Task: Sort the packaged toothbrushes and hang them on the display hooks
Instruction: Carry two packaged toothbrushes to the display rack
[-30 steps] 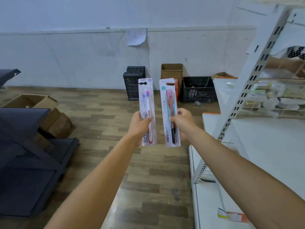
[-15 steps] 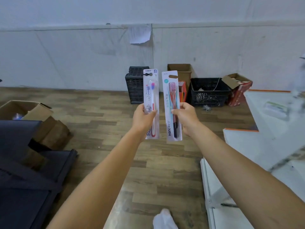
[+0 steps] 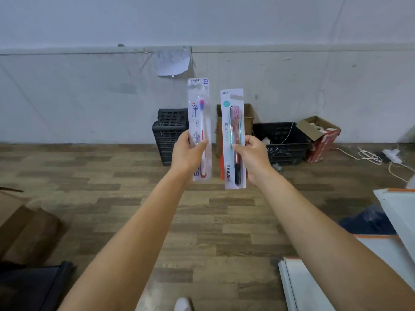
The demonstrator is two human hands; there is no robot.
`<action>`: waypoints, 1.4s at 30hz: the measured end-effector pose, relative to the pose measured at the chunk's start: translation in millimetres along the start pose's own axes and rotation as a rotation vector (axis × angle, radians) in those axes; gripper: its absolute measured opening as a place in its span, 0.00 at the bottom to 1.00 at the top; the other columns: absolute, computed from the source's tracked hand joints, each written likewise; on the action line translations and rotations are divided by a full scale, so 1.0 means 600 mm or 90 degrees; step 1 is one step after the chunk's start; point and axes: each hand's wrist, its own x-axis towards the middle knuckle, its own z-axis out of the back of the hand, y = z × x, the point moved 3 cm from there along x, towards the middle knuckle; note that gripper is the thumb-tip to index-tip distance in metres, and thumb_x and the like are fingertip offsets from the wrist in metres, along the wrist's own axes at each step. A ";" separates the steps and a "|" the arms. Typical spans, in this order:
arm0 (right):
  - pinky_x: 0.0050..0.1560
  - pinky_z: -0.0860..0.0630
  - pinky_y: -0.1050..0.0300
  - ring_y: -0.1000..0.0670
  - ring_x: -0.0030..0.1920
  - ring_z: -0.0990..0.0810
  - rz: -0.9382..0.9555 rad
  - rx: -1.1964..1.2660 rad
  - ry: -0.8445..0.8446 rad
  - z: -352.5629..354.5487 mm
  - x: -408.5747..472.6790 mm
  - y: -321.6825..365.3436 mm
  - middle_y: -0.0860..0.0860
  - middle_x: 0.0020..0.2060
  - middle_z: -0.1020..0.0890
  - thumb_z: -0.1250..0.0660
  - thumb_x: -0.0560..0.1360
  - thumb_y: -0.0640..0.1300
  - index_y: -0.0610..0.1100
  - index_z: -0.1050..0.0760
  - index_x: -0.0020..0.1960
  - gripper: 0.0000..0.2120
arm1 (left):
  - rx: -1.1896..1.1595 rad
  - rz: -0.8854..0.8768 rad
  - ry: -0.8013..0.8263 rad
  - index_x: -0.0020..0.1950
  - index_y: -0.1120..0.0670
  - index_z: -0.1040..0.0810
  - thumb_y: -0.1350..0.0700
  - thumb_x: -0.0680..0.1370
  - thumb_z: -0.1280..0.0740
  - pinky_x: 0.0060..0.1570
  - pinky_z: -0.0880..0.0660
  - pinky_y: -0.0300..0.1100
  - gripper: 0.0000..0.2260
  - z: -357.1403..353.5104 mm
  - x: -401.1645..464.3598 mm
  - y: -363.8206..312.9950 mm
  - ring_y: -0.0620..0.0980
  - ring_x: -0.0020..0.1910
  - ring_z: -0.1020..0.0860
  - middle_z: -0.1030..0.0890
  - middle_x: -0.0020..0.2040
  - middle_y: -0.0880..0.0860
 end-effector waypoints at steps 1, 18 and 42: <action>0.52 0.20 0.49 0.46 0.48 0.18 0.002 -0.006 -0.008 -0.010 0.033 0.000 0.45 0.47 0.18 0.36 0.76 0.35 0.41 0.25 0.50 0.04 | -0.001 -0.005 0.012 0.60 0.51 0.25 0.58 0.78 0.34 0.50 0.20 0.48 0.10 -0.004 0.036 0.001 0.48 0.50 0.18 0.18 0.53 0.50; 0.46 0.21 0.54 0.49 0.48 0.18 -0.058 0.028 -0.207 -0.014 0.508 0.000 0.47 0.49 0.18 0.37 0.78 0.38 0.44 0.24 0.55 0.07 | 0.062 0.029 0.233 0.62 0.53 0.29 0.55 0.79 0.35 0.42 0.20 0.45 0.12 -0.217 0.564 0.018 0.47 0.46 0.18 0.19 0.54 0.51; 0.41 0.22 0.59 0.52 0.45 0.19 -0.086 0.089 -0.508 0.476 1.093 0.028 0.52 0.45 0.20 0.36 0.78 0.38 0.44 0.25 0.58 0.10 | 0.070 0.032 0.557 0.64 0.54 0.27 0.56 0.80 0.36 0.52 0.21 0.47 0.13 -0.991 1.001 -0.041 0.48 0.48 0.19 0.18 0.54 0.52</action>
